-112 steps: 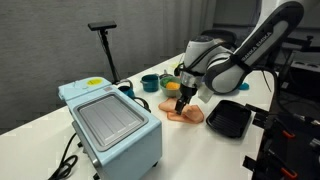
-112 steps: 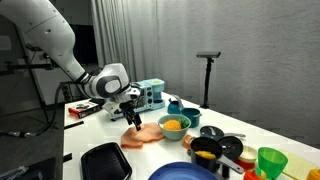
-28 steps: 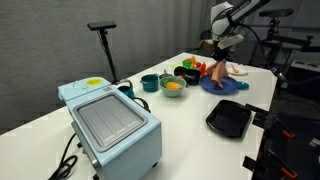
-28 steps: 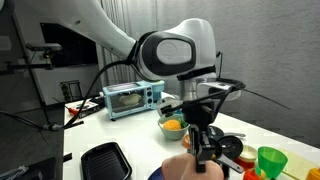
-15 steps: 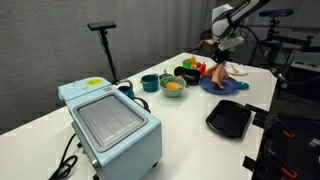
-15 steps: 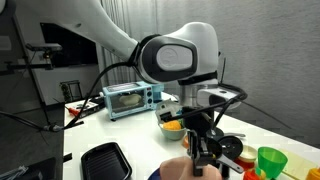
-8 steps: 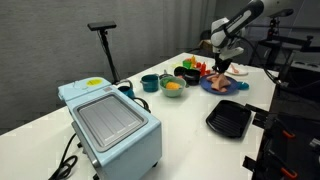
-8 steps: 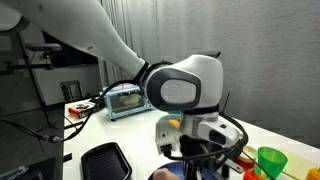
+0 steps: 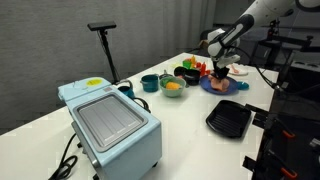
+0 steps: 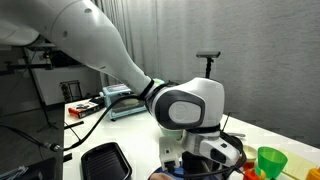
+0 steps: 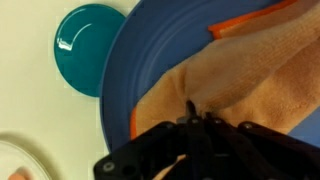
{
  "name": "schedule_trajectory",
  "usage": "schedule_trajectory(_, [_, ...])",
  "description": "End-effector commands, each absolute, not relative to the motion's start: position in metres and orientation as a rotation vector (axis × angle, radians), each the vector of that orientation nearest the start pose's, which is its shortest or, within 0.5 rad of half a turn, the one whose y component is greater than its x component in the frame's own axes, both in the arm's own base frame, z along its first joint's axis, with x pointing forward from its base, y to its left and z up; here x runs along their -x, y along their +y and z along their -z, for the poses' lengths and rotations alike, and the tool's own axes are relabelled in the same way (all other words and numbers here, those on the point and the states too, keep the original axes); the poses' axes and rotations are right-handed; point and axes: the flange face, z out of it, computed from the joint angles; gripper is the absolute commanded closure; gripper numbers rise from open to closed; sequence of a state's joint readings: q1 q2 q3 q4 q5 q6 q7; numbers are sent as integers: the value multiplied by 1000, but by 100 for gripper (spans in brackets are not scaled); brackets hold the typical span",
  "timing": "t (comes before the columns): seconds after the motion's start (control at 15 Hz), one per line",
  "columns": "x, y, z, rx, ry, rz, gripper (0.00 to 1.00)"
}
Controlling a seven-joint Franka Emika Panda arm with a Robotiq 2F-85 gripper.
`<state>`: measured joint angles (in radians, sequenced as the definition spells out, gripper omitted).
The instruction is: Use the orange cloth to wipe the blue plate
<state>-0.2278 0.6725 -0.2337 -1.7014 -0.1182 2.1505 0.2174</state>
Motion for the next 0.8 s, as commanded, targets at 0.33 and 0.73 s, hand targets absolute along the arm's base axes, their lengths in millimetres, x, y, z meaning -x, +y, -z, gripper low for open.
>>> schedule_trajectory(0.33, [-621,-250,-168,3243,872,-421,99])
schedule_trajectory(0.73, [-601,-224,-167,3315,549,-592,99])
